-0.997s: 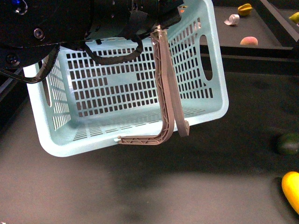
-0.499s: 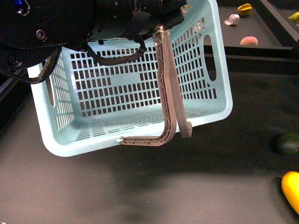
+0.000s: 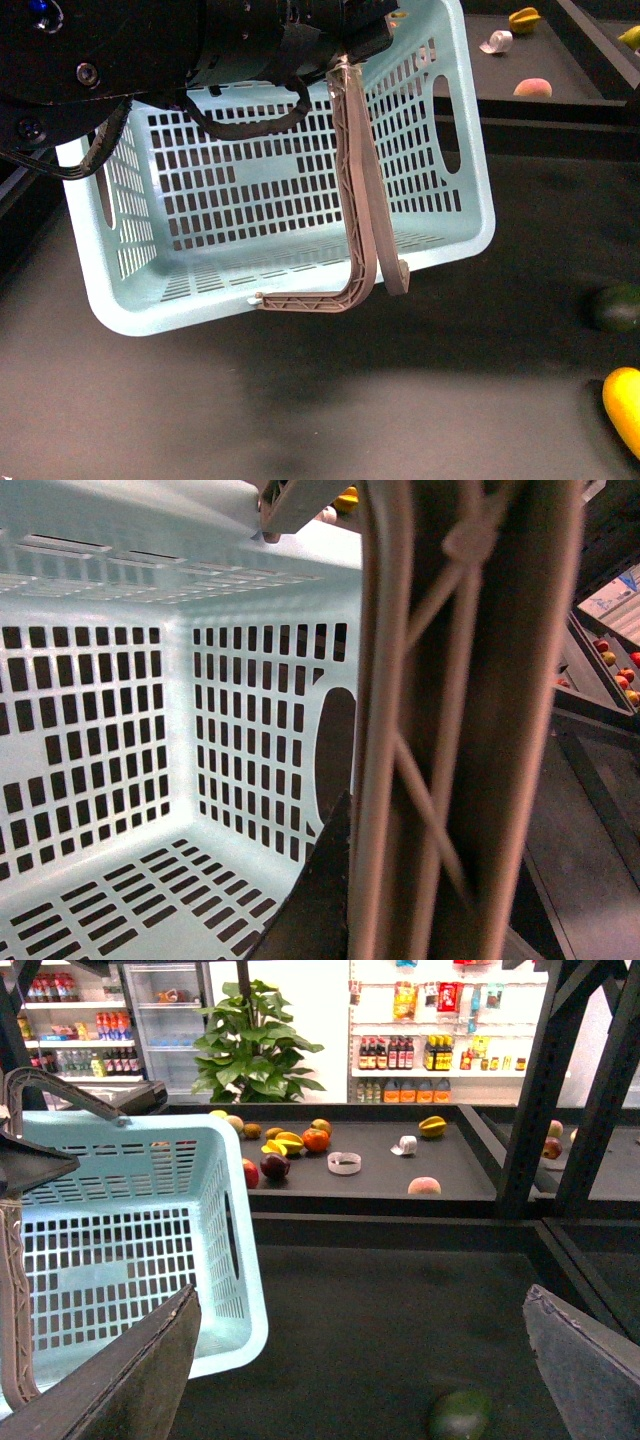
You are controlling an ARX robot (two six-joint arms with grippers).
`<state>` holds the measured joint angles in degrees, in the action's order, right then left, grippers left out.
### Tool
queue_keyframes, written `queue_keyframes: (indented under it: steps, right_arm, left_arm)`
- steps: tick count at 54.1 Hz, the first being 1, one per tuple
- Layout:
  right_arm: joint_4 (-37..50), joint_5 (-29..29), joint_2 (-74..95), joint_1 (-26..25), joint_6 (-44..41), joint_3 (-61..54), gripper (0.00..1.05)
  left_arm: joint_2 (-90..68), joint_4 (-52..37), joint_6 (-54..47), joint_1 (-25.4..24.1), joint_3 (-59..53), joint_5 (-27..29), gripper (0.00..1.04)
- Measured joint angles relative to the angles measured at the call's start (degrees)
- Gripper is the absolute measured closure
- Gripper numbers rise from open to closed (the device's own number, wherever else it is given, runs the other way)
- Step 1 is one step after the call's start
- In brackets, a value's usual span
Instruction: Pick mango with right arm and hold basket with left
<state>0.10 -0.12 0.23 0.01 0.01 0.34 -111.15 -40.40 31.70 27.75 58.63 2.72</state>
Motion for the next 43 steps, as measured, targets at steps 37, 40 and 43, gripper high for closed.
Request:
queue_keyframes:
  steps: [37, 40, 43]
  right_arm:
    - [53.99, -2.67, 88.7, -12.59, -0.92, 11.15, 0.08]
    - [58.6, -2.75, 100.76, -13.33, -1.33, 13.94, 0.08]
    - [60.46, -3.04, 110.05, -14.03, -1.31, 16.61, 0.08]
  left_arm:
    - [-0.07, 0.0, -0.02, 0.0, 0.07, 0.02, 0.99]
    - [-0.07, 0.0, -0.02, 0.0, 0.09, 0.04, 0.99]
    - [-0.07, 0.0, -0.02, 0.0, 0.09, 0.02, 0.99]
